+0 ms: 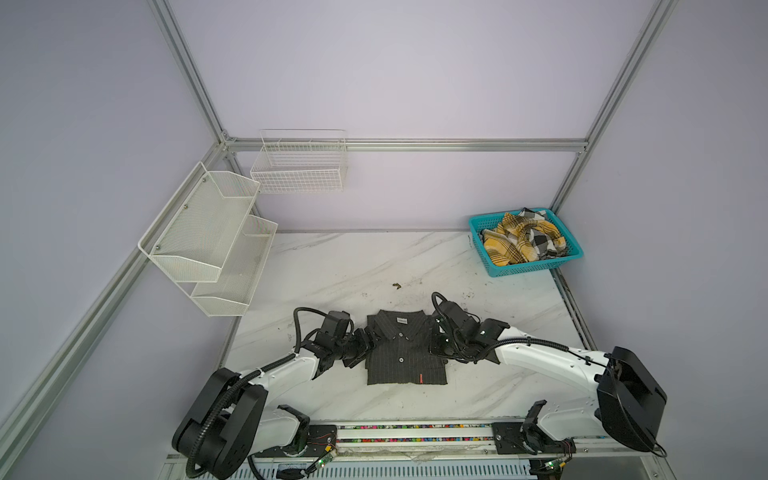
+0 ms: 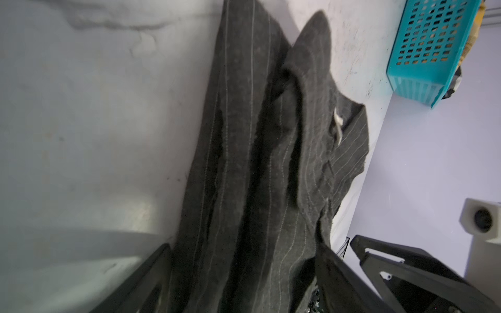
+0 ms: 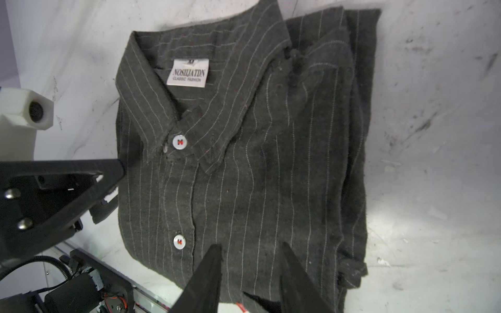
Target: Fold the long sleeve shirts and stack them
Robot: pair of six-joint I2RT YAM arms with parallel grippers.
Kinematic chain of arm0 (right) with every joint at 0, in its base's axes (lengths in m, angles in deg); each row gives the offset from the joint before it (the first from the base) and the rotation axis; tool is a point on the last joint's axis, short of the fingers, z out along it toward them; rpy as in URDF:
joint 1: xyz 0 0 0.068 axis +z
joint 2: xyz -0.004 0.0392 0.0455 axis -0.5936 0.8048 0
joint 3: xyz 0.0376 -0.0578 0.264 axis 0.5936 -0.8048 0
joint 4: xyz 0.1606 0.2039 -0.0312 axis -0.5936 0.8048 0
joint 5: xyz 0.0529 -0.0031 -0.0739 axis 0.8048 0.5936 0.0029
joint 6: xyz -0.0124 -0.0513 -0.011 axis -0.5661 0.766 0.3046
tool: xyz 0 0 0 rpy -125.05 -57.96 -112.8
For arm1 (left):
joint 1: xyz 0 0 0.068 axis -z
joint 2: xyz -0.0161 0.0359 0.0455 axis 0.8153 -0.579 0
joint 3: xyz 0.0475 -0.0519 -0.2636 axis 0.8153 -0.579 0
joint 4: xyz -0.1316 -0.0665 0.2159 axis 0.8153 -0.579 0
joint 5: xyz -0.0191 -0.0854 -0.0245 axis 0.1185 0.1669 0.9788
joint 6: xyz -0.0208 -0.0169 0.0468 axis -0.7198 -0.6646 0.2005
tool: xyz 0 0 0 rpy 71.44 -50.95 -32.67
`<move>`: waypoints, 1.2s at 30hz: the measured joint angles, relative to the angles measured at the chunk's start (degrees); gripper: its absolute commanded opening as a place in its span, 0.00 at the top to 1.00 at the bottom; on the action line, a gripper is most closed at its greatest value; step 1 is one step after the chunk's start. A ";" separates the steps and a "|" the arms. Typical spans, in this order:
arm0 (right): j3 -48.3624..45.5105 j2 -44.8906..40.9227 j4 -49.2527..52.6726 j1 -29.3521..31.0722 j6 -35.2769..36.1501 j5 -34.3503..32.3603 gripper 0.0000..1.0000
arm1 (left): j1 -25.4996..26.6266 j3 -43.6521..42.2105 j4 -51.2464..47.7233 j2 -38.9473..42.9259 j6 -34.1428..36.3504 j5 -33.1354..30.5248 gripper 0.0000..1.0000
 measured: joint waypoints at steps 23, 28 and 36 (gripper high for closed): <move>1.88 5.81 -1.95 -8.85 2.01 1.86 0.74 | 2.71 2.56 6.43 -10.73 -1.31 1.51 0.95; 3.78 1.95 -1.18 -10.12 2.03 1.86 0.74 | 2.69 8.63 -2.19 -10.73 2.10 -2.08 1.00; 6.56 -2.12 0.79 -12.48 2.51 2.08 0.75 | -8.81 33.48 -31.61 -15.45 16.83 -21.81 1.00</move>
